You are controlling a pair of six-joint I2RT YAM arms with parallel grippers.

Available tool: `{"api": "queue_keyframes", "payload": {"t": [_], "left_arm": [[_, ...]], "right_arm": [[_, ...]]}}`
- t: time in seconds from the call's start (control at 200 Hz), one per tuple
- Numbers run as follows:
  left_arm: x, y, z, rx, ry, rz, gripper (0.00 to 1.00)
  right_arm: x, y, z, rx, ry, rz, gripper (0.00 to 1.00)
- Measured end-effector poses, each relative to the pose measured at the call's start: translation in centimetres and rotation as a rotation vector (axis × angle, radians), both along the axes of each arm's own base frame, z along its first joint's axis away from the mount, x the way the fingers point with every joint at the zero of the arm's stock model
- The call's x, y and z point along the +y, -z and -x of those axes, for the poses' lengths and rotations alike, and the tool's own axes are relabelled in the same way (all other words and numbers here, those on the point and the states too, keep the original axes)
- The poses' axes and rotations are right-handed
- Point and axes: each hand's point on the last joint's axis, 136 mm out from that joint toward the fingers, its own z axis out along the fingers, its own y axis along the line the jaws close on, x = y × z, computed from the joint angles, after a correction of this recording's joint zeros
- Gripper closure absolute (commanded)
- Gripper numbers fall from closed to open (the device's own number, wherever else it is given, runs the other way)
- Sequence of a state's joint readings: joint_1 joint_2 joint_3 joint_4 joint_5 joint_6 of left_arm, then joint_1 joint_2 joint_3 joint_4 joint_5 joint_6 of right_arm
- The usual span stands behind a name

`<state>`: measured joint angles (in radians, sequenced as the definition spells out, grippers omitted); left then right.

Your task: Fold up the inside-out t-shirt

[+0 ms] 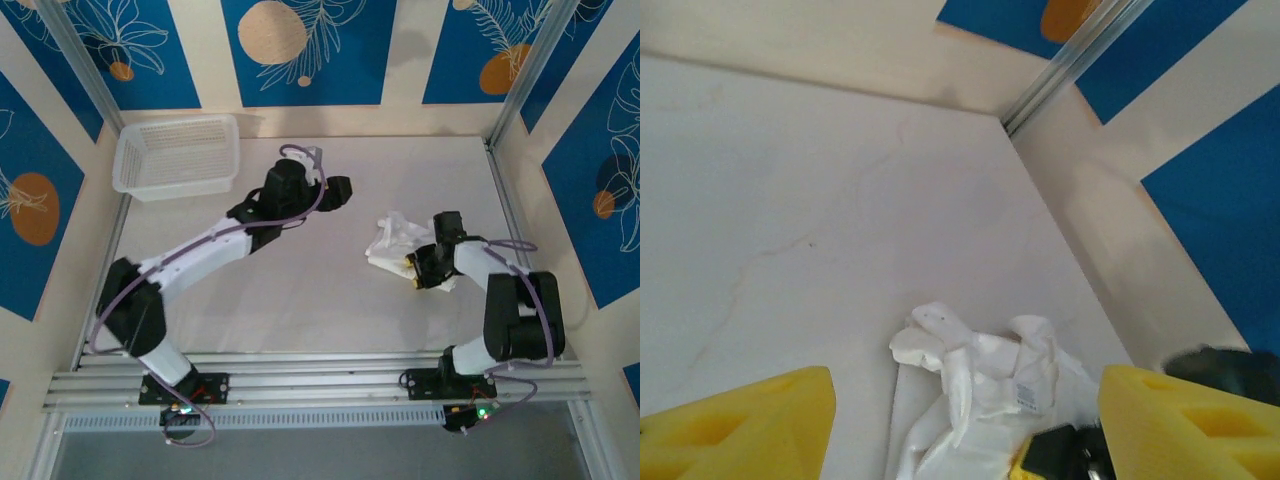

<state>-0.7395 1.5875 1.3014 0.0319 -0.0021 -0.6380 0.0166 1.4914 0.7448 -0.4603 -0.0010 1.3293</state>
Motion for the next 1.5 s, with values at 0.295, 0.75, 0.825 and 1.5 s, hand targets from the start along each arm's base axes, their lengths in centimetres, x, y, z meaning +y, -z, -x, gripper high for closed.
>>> {"api": "queue_keyframes", "payload": {"t": [0.295, 0.75, 0.825, 1.5], "left_arm": [[4.6, 4.4, 2.8, 0.025, -0.054, -0.163, 0.31], [9.5, 6.9, 4.4, 0.057, -0.145, -0.220, 0.31], [10.3, 7.4, 4.5, 0.062, -0.160, -0.226, 0.31], [15.3, 8.0, 5.0, 0.068, -0.273, -0.278, 0.15]], "right_arm": [[-3.4, -0.6, -9.2, -0.074, -0.113, 0.201, 0.66], [-7.6, -1.1, -21.6, -0.096, -0.107, 0.297, 0.66], [-8.3, -1.3, -23.7, -0.108, -0.108, 0.313, 0.65], [-11.5, -10.3, -31.5, -0.275, -0.297, 0.485, 0.52]]}}
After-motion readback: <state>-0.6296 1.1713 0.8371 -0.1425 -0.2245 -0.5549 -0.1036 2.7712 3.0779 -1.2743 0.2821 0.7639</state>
